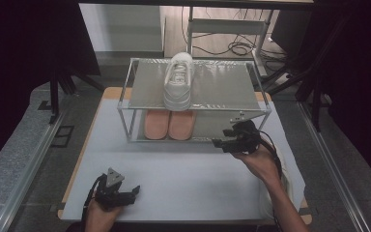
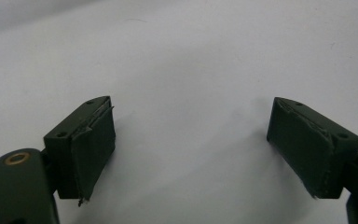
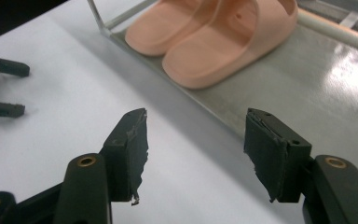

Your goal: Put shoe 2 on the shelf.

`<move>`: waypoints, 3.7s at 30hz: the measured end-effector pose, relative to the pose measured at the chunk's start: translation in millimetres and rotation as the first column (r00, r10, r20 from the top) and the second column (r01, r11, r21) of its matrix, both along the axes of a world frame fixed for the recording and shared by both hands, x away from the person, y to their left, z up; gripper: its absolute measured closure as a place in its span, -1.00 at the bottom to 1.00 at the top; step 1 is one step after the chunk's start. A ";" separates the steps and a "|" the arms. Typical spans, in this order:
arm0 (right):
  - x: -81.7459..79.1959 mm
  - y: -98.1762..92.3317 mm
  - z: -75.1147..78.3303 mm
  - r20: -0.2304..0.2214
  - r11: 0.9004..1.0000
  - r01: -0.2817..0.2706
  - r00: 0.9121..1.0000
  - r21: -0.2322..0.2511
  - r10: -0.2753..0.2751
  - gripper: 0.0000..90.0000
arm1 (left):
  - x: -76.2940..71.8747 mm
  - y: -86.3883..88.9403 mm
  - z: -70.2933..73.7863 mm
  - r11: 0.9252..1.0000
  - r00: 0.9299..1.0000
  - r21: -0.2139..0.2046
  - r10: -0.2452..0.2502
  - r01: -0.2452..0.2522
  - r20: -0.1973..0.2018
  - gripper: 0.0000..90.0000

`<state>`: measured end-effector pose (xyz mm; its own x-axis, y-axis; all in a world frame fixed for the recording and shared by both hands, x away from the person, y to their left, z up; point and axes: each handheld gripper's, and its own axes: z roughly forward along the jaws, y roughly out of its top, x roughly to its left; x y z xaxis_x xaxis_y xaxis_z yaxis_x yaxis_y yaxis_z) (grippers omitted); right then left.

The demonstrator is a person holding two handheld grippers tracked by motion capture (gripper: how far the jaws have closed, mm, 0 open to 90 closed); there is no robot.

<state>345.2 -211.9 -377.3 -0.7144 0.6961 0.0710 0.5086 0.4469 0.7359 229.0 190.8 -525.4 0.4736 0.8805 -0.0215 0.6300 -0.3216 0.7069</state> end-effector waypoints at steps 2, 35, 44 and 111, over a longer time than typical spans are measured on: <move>-1.2 -2.7 -0.6 -0.003 1.000 0.003 1.000 -0.003 -0.003 -0.12 | 0.0 0.0 0.0 1.000 1.000 0.000 0.000 0.000 0.000 -0.66; -32.1 -138.2 -23.5 -0.044 0.947 0.289 0.954 -0.138 -0.297 1.00 | -0.1 -0.2 0.0 1.000 1.000 -0.001 0.002 -0.002 -0.002 -0.66; -40.5 -170.3 -40.7 -0.054 0.919 0.366 0.925 -0.144 -0.377 1.00 | 0.0 -0.1 0.0 1.000 1.000 -0.002 0.002 -0.002 -0.002 -0.66; -70.2 -142.4 -94.1 -0.175 0.938 0.327 0.923 -0.112 -0.342 1.00 | 0.0 -0.2 0.1 1.000 1.000 0.001 0.002 -0.002 -0.003 -0.66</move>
<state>275.0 -354.3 -471.3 -0.4178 0.9011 0.1161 0.7646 0.2796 0.5807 229.1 190.6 -525.3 0.4718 0.8814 -0.0223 0.6326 -0.3209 0.7049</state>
